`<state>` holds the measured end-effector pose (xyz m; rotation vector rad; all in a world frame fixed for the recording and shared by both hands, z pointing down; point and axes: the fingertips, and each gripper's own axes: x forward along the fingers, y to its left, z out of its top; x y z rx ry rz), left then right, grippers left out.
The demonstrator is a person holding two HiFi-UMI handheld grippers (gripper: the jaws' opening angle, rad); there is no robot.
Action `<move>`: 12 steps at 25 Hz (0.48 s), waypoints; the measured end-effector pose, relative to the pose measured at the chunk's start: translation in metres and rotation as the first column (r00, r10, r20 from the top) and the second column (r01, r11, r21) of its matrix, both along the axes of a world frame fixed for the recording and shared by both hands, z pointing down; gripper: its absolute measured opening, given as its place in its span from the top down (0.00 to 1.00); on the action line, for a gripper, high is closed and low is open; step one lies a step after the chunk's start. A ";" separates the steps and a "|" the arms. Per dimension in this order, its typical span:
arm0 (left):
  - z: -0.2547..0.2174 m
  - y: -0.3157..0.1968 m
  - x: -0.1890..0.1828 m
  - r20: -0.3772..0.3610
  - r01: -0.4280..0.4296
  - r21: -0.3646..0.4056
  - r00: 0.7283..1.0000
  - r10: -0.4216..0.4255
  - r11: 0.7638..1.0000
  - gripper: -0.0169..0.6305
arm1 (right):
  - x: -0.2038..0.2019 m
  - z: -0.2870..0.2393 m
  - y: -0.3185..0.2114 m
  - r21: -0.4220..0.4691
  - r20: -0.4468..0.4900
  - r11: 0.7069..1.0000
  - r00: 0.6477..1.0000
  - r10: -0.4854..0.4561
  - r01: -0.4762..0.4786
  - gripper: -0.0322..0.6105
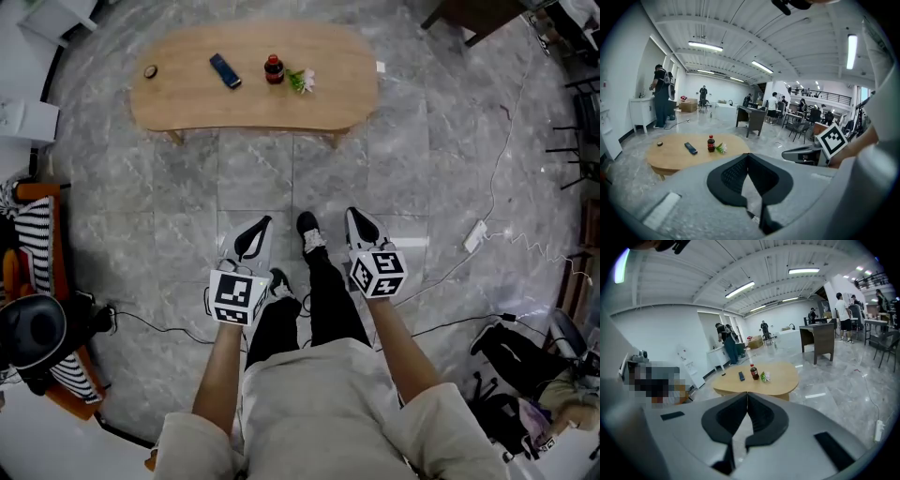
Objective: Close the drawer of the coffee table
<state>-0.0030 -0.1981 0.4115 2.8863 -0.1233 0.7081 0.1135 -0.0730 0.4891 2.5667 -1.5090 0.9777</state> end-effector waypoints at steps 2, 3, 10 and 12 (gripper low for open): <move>-0.011 0.011 -0.023 0.009 0.007 -0.012 1.000 -0.006 1.000 0.96 | -0.026 -0.019 0.013 0.007 -0.004 1.000 1.000 0.013 -0.013 0.92; -0.017 0.015 -0.035 0.012 0.019 -0.024 1.000 -0.019 1.000 0.96 | -0.039 -0.029 0.018 0.009 -0.006 1.000 1.000 0.014 -0.014 0.92; -0.040 0.022 -0.075 -0.004 0.079 -0.061 0.997 -0.080 0.995 0.96 | -0.093 -0.078 0.014 0.017 -0.055 1.000 0.998 -0.021 0.022 0.92; -0.040 0.032 -0.078 -0.007 0.083 -0.066 0.996 -0.084 0.994 0.96 | -0.105 -0.083 0.016 0.015 -0.066 0.999 0.997 -0.040 0.041 0.92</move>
